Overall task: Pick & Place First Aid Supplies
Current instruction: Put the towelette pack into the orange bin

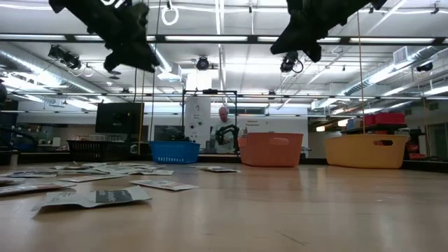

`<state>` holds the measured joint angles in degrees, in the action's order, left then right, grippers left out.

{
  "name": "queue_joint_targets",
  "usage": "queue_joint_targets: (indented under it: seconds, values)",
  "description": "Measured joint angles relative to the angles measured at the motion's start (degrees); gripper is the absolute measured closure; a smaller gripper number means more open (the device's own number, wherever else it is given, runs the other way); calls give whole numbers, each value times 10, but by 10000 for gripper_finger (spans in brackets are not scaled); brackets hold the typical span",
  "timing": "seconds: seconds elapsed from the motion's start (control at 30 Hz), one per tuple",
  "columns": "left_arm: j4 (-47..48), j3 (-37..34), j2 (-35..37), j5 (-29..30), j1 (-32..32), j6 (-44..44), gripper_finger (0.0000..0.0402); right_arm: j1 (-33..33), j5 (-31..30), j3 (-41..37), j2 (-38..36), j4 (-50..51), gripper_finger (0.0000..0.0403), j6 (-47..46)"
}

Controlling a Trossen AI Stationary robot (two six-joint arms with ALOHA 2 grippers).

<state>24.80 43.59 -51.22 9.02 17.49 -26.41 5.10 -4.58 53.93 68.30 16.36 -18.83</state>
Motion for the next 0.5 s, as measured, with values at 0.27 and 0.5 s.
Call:
queue_joint_targets:
  seconds: [0.27,0.5]
  values:
    - [-72,0,0,5,-96,0,287,-5,36,0,77,-50,310,40]
    - [-77,0,0,14,-118,-15,287,-5,104,0,152,-96,227,118]
